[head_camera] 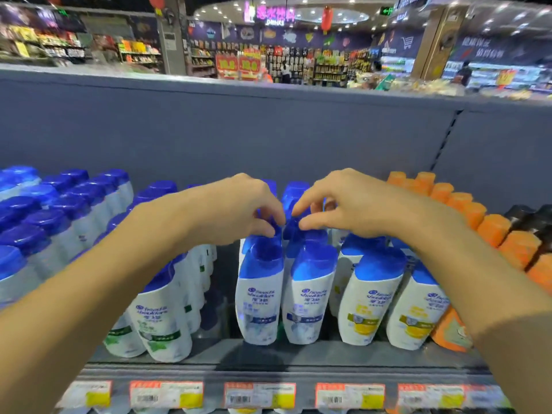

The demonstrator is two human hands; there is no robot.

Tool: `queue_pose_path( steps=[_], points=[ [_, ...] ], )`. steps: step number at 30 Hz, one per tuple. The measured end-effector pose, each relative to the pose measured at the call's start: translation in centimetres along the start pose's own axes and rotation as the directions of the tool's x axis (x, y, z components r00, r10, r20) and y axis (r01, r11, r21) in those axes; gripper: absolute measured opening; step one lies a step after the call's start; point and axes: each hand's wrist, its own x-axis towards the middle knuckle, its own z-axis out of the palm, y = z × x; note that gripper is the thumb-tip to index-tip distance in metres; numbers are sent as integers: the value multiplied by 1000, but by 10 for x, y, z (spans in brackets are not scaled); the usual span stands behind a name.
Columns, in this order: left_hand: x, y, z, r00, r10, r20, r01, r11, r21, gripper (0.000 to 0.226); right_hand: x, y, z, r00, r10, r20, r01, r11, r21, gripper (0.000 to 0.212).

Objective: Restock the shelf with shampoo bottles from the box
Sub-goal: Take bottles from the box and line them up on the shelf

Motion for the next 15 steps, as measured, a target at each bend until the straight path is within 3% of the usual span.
queue_pose_path(
  steps=[7, 11, 13, 15],
  points=[
    [-3, -5, 9, 1000, -4, -26, 2, 997, -77, 23, -1, 7, 6, 997, -27, 74, 24, 999, 36, 24],
    [-7, -9, -4, 998, -46, -31, 42, 992, -116, 20, 0, 12, -9, 999, -39, 12, 39, 999, 17, 23],
    [-2, -13, -15, 995, -72, -65, 66, 994, -85, 18, 8, 15, -16, 999, -29, 19, 29, 1000, 6, 23],
    [7, -16, -18, 993, -120, -13, 120, 993, -8, 21, 18, 14, -16, 995, -13, 99, 13, 1000, -4, 27]
  ],
)
